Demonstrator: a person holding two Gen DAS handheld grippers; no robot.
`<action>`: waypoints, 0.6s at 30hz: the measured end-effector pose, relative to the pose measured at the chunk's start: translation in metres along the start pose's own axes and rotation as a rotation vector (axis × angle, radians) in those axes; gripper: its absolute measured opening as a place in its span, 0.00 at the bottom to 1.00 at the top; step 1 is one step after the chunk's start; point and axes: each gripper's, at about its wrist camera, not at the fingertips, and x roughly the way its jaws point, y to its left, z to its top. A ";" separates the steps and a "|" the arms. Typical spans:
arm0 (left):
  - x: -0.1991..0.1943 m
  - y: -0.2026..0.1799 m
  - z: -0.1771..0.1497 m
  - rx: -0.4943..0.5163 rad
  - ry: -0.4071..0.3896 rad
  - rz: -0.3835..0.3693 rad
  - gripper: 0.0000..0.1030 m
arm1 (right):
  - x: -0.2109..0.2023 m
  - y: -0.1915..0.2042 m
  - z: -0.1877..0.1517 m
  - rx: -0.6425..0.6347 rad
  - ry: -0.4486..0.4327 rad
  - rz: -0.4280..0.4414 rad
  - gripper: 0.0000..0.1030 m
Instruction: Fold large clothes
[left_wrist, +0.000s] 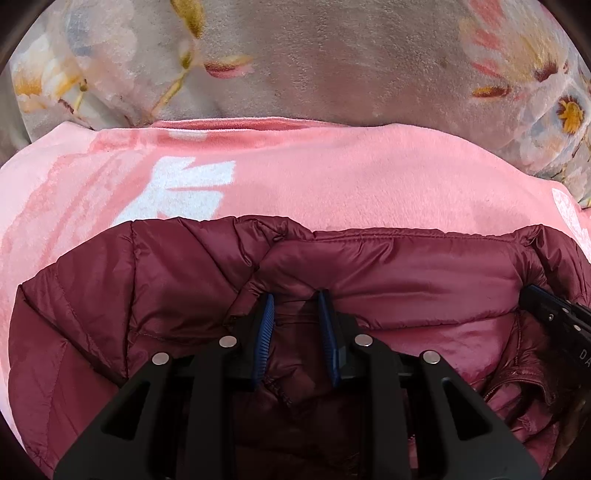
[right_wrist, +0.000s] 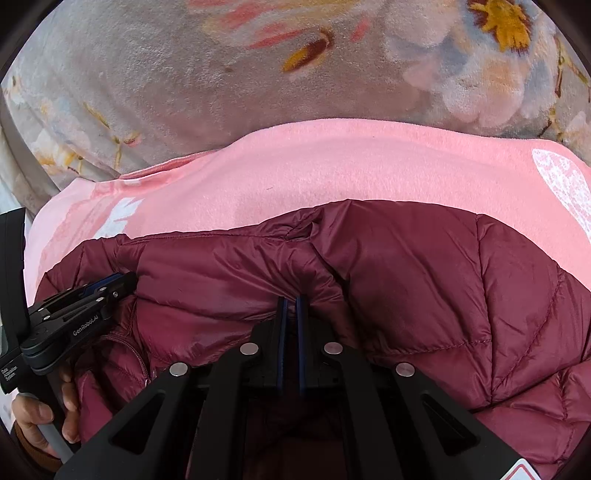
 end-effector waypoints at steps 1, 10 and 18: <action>0.000 -0.001 0.000 0.002 -0.001 0.002 0.23 | 0.000 0.000 0.000 0.001 0.000 0.001 0.00; -0.006 0.000 -0.003 -0.001 -0.011 -0.016 0.26 | -0.008 -0.007 -0.002 0.054 -0.004 0.024 0.00; -0.146 0.058 -0.060 0.001 -0.028 -0.083 0.71 | -0.208 -0.027 -0.098 0.066 -0.106 -0.034 0.54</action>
